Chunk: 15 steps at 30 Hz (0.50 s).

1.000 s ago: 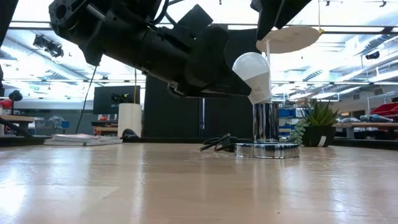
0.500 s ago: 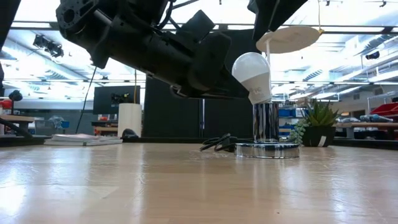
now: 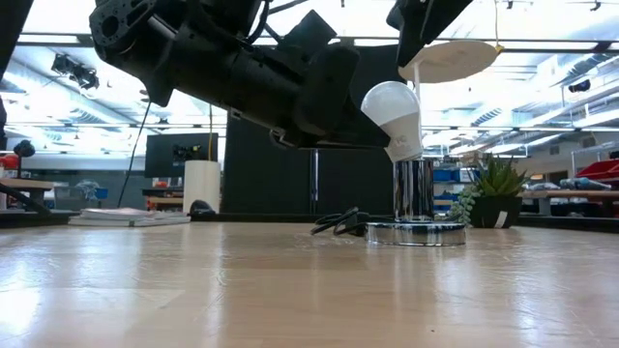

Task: Screw lightbulb
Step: Insert the white lightbulb into the silver lamp

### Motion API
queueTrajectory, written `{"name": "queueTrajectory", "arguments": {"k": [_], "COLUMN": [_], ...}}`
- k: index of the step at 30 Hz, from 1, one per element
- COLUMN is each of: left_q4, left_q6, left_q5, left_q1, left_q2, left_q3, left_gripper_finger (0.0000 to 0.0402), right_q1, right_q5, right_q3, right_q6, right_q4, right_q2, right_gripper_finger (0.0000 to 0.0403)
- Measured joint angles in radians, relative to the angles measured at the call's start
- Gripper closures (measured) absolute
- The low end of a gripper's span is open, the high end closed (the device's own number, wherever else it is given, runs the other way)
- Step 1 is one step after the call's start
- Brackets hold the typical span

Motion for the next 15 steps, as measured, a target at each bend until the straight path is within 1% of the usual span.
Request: {"name": "queueTrajectory", "arguments": {"k": [4,15], "left_q4": [0.009,0.044], "left_q6": [0.002,0.023], "left_q5": [0.002,0.002], "left_q1": [0.000,0.000], "left_q2": [0.000,0.000], "left_q3": [0.000,0.000], "left_gripper_finger": [0.0240,0.0241], "right_q1": [0.000,0.000], "right_q5": [0.000,0.000], "right_q3": [0.000,0.000], "right_q6": [-0.002,0.021], "right_q4": [0.001,0.000], "right_q2": [0.000,0.000], "right_gripper_finger": [0.0090,0.0089]}}
